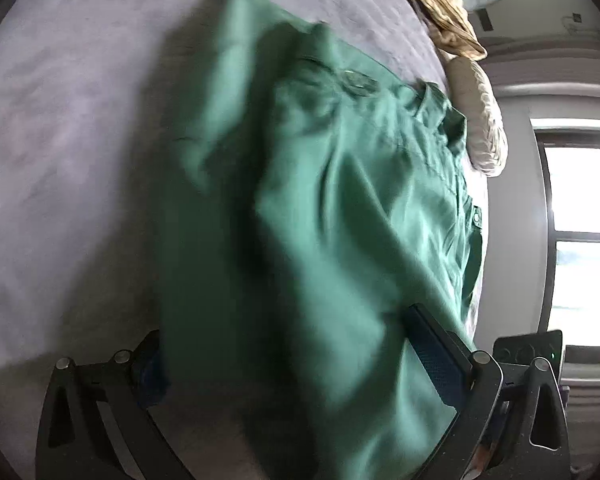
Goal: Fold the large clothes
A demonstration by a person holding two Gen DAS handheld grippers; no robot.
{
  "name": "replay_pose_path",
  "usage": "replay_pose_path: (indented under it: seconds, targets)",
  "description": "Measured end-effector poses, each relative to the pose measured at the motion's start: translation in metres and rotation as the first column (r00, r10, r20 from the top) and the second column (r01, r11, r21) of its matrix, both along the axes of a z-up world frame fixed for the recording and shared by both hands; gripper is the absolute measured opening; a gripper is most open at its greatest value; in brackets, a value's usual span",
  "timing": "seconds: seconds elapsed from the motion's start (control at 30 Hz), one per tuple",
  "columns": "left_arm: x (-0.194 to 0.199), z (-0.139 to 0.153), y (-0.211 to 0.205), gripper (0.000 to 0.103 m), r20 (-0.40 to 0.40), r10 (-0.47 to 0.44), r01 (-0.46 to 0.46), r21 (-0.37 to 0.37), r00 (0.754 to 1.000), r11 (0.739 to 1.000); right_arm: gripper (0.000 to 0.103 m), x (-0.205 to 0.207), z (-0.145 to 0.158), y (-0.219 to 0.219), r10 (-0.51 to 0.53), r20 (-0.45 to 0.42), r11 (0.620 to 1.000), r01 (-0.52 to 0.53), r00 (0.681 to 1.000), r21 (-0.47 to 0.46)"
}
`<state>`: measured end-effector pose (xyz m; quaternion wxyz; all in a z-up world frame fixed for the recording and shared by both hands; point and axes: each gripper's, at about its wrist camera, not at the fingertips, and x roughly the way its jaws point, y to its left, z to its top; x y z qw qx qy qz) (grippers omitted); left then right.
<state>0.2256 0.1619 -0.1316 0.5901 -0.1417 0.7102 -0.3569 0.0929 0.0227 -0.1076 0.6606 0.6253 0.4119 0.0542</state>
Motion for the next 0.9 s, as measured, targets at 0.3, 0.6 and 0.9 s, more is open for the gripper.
replay_pose_path:
  seconds: [0.3,0.6,0.9]
  targets:
    - [-0.017,0.064,-0.049,0.016,0.209,-0.101,0.096,0.034,0.973,0.995,0.02,-0.048,0.024,-0.037,0.092,-0.171,0.966,-0.13,0.981,-0.224]
    - [-0.063,0.163,-0.163,0.016,0.382,-0.178,0.207,-0.036,0.907,0.978,0.009,-0.082,-0.018,-0.14,0.003,-0.376,0.887,-0.175,0.927,-0.426]
    - [-0.167,0.14,-0.364,0.016,0.433,-0.472,0.471,0.119,0.768,0.874,0.01,-0.148,0.006,-0.219,-0.086,-0.272,0.912,-0.035,0.958,-0.409]
